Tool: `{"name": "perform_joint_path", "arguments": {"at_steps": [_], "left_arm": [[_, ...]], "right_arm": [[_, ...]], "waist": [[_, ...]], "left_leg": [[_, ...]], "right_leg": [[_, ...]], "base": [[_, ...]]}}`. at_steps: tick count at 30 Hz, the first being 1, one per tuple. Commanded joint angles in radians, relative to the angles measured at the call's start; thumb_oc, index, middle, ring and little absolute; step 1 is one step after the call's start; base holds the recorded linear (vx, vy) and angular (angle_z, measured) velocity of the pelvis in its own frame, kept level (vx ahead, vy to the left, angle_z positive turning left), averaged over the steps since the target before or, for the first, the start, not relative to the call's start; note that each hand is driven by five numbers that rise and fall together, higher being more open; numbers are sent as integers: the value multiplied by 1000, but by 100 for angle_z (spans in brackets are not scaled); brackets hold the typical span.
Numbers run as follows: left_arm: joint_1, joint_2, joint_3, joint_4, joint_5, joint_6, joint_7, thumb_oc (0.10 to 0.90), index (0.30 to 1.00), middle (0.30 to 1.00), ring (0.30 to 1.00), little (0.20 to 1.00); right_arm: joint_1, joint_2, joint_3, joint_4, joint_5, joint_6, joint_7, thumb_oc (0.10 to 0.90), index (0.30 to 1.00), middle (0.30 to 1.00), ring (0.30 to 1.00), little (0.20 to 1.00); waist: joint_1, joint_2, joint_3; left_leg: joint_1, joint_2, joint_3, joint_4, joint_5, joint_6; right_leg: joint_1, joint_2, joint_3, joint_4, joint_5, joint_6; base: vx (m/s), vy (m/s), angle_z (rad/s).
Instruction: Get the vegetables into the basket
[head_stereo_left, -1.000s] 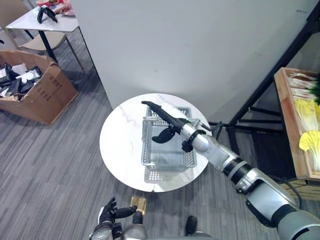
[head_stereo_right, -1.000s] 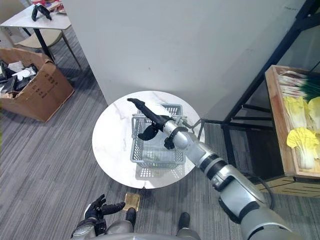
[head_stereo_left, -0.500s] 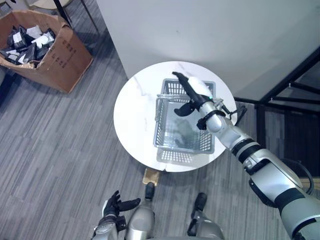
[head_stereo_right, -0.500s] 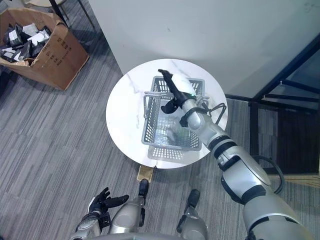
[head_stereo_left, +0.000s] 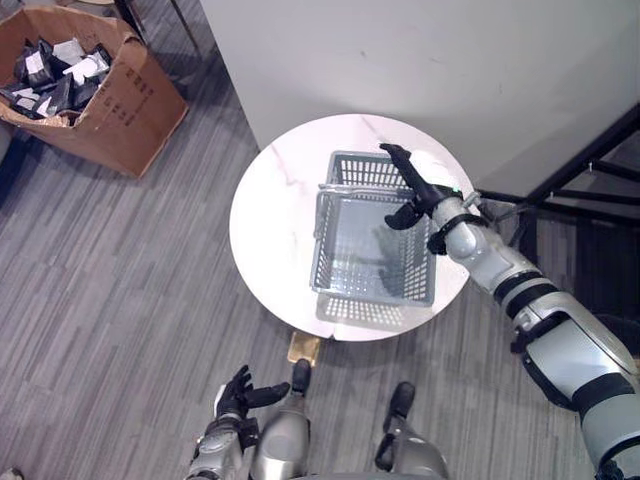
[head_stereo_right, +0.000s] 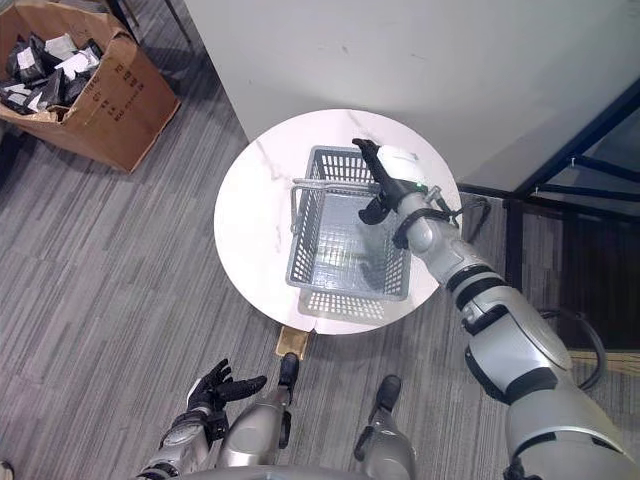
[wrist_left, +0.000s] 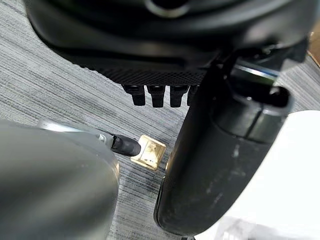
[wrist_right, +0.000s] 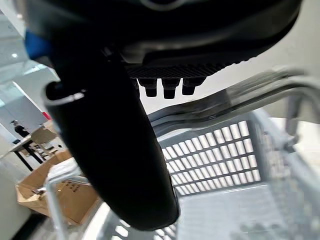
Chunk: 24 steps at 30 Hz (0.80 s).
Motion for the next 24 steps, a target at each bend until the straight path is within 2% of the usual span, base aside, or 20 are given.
{"name": "perform_joint_path", "arguments": {"at_steps": [1,5,10,14,20,24], "left_arm": [[-15,21,-59,23,-3,-26,-9,900,1000,1000,1000,1000],[-14,19,-67,19,3,-24,-14,900,1000,1000,1000,1000],[-10,19,-61,27,20,-18,-12,900,1000,1000,1000,1000],[-5,15,-59,31,28,-15,-10,900,1000,1000,1000,1000],[-7,6,-50,34,33,-9,-10,900,1000,1000,1000,1000],[-2,6,-38,38,47,-3,-16,900,1000,1000,1000,1000]], "right_arm": [[-174,-28,31,63,-68,-29,-69,400,300,300,300,300],[-140,-22,8,130,-98,-15,-86,400,300,300,300,300],[-102,-5,5,76,-96,-25,-87,400,300,300,300,300],[-79,45,-13,-4,-77,-32,-107,400,300,300,300,300],[-32,152,-101,-194,32,-44,-136,400,300,300,300,300],[3,161,-128,-295,71,-52,-125,400,300,300,300,300]], "waist": [[9,-57,-3],[14,-55,-4],[11,-55,-8],[6,-54,-14],[-10,-55,-32],[-16,-59,-43]], "left_leg": [[45,-26,55,1,-108,24],[50,-26,61,1,-110,24],[57,-27,64,1,-114,24],[70,-27,72,1,-121,27],[91,-25,84,1,-130,33],[103,-23,88,1,-136,34]], "right_leg": [[64,-76,-1,-1,-47,40],[65,-78,-2,-1,-48,44],[71,-79,-1,-1,-50,44],[72,-81,8,-1,-50,43],[84,-77,25,-1,-55,37],[91,-75,33,-1,-58,36]], "base": [[0,0,0],[0,0,0],[-1,0,-1],[4,4,-2],[1,0,-3],[3,-2,-1]]}}
